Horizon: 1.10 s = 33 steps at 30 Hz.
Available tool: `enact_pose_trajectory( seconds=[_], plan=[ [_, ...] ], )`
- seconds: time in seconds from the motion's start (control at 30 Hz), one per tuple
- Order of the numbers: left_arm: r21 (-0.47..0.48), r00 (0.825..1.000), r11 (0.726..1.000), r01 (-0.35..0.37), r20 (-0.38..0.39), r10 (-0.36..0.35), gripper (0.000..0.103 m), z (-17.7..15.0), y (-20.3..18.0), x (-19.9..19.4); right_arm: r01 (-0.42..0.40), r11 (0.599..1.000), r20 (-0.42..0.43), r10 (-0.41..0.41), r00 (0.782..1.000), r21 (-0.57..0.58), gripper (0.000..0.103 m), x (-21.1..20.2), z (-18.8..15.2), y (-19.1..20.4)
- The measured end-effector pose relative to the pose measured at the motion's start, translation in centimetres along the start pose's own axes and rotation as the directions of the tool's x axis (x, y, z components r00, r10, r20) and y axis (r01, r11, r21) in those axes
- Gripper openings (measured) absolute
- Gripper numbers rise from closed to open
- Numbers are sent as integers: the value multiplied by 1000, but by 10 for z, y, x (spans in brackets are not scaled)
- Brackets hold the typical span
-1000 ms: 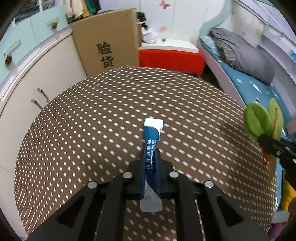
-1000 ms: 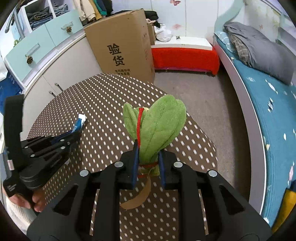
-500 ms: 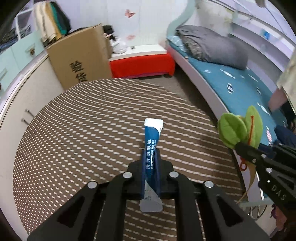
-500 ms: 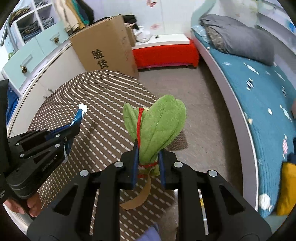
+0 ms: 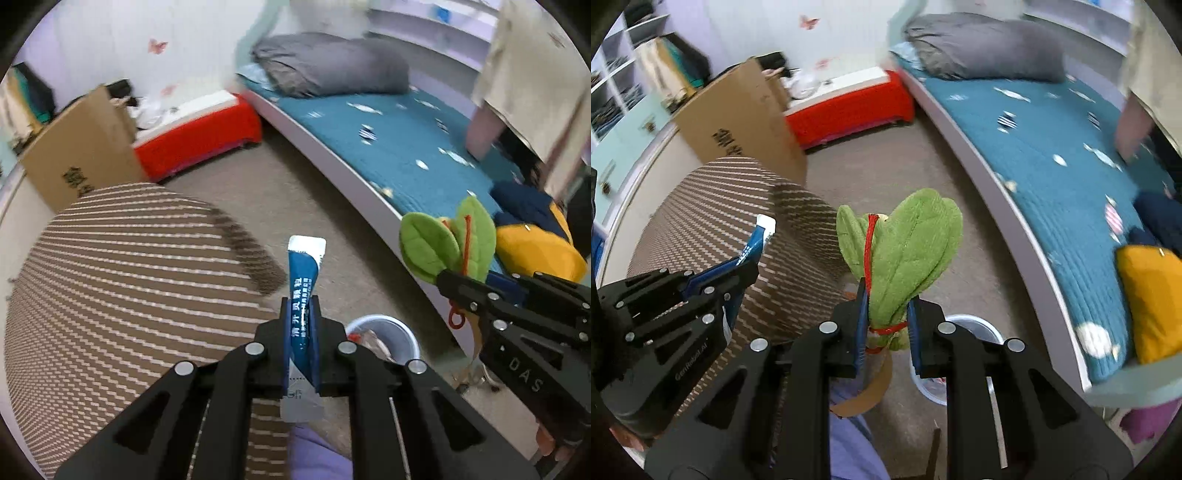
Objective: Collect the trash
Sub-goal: 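Carry the plush and toothpaste tube over the bucket and open both grippers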
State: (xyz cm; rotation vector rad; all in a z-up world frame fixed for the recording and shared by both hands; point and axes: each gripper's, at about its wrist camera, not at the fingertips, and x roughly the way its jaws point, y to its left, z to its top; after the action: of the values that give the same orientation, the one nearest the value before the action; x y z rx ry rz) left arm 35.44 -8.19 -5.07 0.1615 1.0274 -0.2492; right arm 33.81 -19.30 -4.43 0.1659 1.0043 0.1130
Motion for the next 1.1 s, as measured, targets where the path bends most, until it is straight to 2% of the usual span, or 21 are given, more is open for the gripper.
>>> enact_pose_trajectory(
  seconds=[0.27,0.4,0.43,0.5,0.7,0.8,0.9,0.93,1.0,1.1],
  plan=[
    [129,990,987,91,-123,-75,9,-25,-90,43,93,986,-60,-86,995,135,19,3,-48,-78],
    [171,982,979,114,-167,-86,12,-33,-116,66,144,971,-114,-123,986,194,19,9,-77,-113],
    [188,980,974,126,-178,-93,17,-34,-125,75,149,968,-122,-126,985,202,19,10,-81,-119],
    [216,979,970,108,-194,-66,57,-38,-135,88,168,959,-148,-136,980,230,19,14,-93,-132],
    [215,971,974,76,-240,-23,59,-51,-134,113,183,948,-201,-132,971,260,19,30,-114,-147],
    [193,970,980,50,-244,-2,59,-55,-115,113,159,953,-206,-106,973,258,22,40,-114,-141],
    [163,970,986,26,-244,15,62,-57,-95,109,164,957,-182,-121,976,241,66,47,-107,-132],
    [156,971,988,18,-240,20,63,-58,-88,107,164,958,-151,-130,980,235,66,45,-104,-128],
    [142,973,990,3,-229,30,63,-59,-79,100,180,962,-143,-152,978,206,66,44,-101,-123],
    [122,978,993,2,-206,23,67,-61,-70,88,153,968,-132,-128,983,199,66,37,-102,-116]
  ],
)
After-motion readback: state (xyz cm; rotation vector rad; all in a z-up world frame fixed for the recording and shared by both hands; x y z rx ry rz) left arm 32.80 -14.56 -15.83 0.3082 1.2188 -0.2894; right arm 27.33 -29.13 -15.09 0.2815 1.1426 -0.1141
